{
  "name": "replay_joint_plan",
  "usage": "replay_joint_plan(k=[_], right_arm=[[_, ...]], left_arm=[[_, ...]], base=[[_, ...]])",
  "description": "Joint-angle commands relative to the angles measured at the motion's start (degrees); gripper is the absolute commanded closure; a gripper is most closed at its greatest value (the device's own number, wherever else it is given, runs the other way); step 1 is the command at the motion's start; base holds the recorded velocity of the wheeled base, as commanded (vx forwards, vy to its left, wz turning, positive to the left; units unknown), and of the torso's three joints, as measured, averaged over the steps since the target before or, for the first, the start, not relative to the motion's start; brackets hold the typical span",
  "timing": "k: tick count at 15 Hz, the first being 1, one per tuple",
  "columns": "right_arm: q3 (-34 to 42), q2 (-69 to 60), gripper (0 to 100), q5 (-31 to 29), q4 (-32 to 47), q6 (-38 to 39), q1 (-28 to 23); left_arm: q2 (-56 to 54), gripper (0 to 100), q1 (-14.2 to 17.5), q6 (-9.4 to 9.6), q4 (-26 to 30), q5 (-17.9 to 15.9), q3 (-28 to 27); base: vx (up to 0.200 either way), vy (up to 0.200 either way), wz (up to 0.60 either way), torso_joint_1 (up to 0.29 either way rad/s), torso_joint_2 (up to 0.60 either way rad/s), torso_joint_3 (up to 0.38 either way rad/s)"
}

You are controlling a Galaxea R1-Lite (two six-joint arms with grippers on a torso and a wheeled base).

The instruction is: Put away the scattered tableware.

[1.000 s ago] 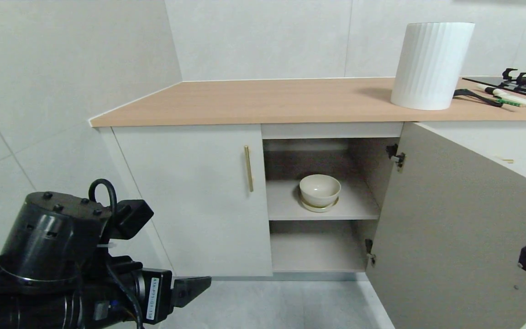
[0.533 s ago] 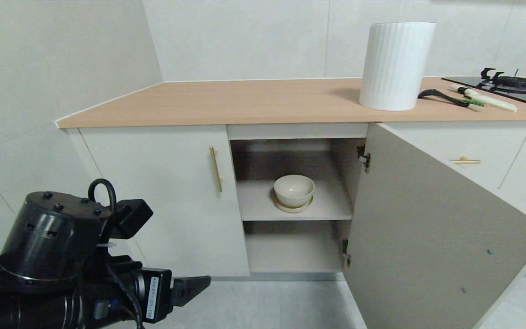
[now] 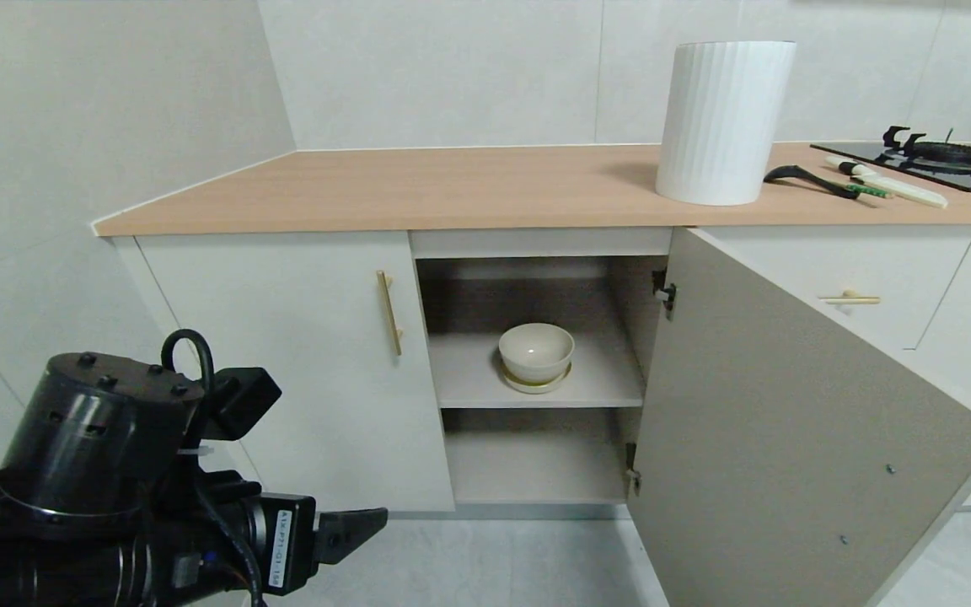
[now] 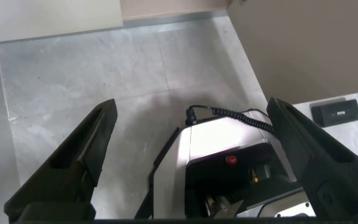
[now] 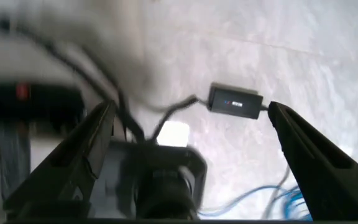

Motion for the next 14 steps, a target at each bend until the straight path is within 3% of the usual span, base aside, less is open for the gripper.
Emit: replay_joint_plan(k=[1,6,14], right_arm=[[-0.4,1.8,0,-0.1,-2.1,0.0,-4.9],[0.2,7.4,0,0.2,-12.3,0.3,-13.3],[5.9,12.4,0,0.6,-27.3,0.6,-13.6]], left_arm=[[0.1,0,0.0,-0.01,0.0,0.0,0.0],[0.1,0,0.0,-0.01,0.0,0.0,0.0],[-0.1,0,0.0,-0.01,0.0,0.0,0.0]], base=[[0.0,0.0,0.0,0.0,0.0,0.0],[0.0,0.0,0.0,0.0,0.0,0.0],[0.0,0.0,0.0,0.0,0.0,0.0]])
